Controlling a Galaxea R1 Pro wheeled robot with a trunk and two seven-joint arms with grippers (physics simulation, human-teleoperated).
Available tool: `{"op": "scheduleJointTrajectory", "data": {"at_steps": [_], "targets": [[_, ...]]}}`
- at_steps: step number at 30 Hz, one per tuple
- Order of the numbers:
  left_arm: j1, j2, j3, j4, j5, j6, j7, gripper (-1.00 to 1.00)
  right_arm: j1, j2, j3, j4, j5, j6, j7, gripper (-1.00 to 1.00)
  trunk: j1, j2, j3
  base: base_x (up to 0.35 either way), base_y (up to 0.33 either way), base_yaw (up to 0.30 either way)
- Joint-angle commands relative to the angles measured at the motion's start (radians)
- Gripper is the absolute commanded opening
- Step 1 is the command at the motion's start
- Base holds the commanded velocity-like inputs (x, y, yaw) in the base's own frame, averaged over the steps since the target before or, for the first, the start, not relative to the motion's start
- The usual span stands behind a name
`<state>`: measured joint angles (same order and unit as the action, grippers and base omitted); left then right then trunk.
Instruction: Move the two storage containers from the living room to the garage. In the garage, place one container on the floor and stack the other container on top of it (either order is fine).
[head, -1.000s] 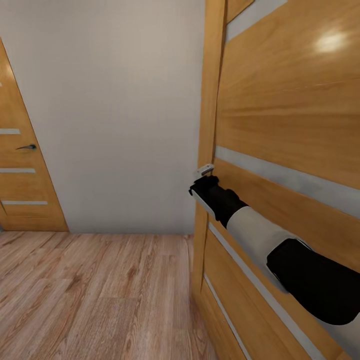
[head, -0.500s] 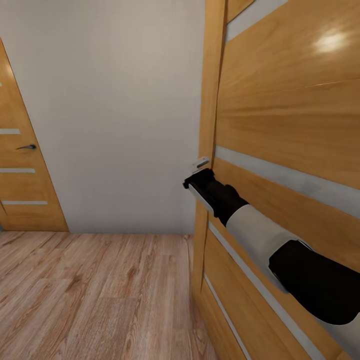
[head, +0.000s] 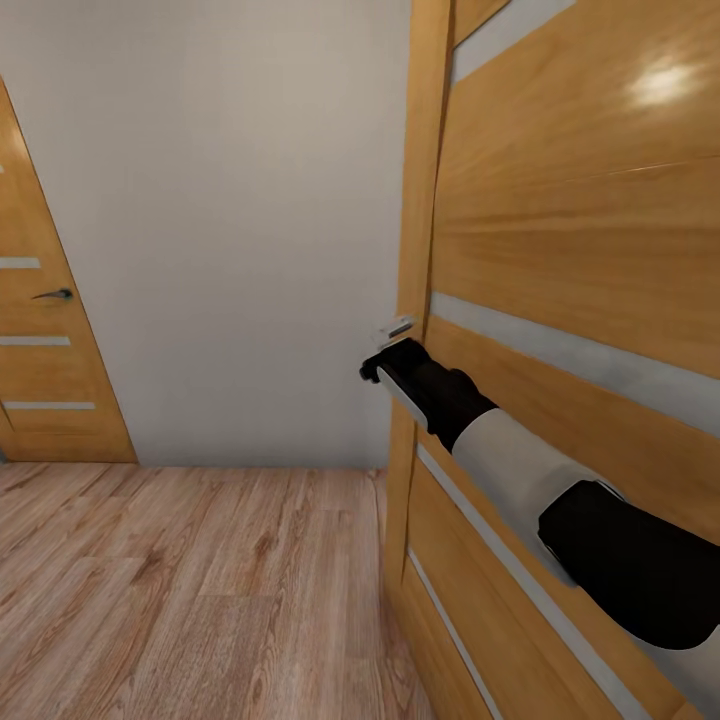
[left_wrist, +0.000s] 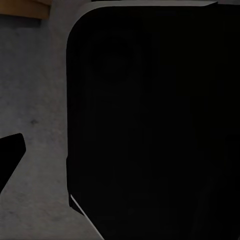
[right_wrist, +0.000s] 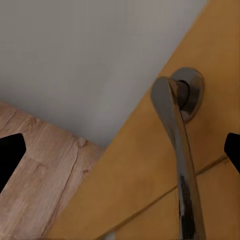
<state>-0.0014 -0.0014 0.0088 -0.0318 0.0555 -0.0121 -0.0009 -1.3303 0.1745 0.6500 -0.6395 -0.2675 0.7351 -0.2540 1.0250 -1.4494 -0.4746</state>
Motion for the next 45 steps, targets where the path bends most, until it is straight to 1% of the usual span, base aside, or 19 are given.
{"op": "scheduleJointTrajectory", "data": {"at_steps": [1,14,23,25,27,30,32,35,40,45], "targets": [[0.000,0.000,0.000,0.000,0.006,-0.001,0.000,1.00,-0.001,0.000,0.004,0.000,-0.010,0.004,0.005,1.00,0.000,-0.001,-0.001,0.000,0.000,0.000],[0.000,0.000,0.000,0.000,0.006,-0.001,0.001,1.00,0.000,0.000,0.004,0.000,-0.010,0.006,0.013,1.00,0.000,-0.001,-0.001,0.000,0.000,0.000],[0.000,0.000,0.000,0.000,0.006,-0.001,0.002,1.00,0.005,0.000,0.004,0.014,-0.005,0.002,-0.001,1.00,0.000,-0.001,-0.001,0.000,0.000,0.000],[0.000,0.000,0.000,0.000,0.006,-0.001,0.002,1.00,0.005,0.000,0.006,0.039,-0.003,-0.001,-0.017,1.00,0.000,-0.001,-0.001,0.000,0.000,0.000],[0.000,0.000,0.000,0.000,0.006,-0.001,0.002,1.00,0.005,0.000,0.011,0.114,0.002,-0.010,-0.073,1.00,0.000,-0.001,-0.001,0.000,0.000,0.000],[0.000,0.000,0.000,0.000,0.006,-0.001,0.002,1.00,0.005,0.000,0.013,0.154,0.011,-0.026,-0.122,1.00,0.000,-0.001,-0.001,0.000,0.000,0.000],[0.000,0.000,0.000,0.000,0.006,-0.002,0.002,1.00,0.005,0.000,0.014,0.169,0.016,-0.030,-0.137,1.00,0.000,-0.001,-0.001,0.000,0.000,0.000],[0.000,0.000,0.000,0.000,0.006,-0.001,0.002,1.00,0.005,0.000,0.015,0.195,0.023,-0.039,-0.148,1.00,0.000,-0.001,-0.001,0.000,0.000,0.000],[0.000,0.000,0.000,0.000,0.006,-0.001,0.002,1.00,0.004,0.000,0.016,0.262,0.027,-0.074,-0.153,1.00,0.000,-0.001,-0.001,0.000,0.000,0.000],[0.000,0.000,0.000,0.000,0.006,-0.001,0.002,1.00,0.004,0.000,0.016,0.286,0.028,-0.088,-0.155,1.00,0.000,-0.001,-0.001,0.000,0.000,0.000]]}}
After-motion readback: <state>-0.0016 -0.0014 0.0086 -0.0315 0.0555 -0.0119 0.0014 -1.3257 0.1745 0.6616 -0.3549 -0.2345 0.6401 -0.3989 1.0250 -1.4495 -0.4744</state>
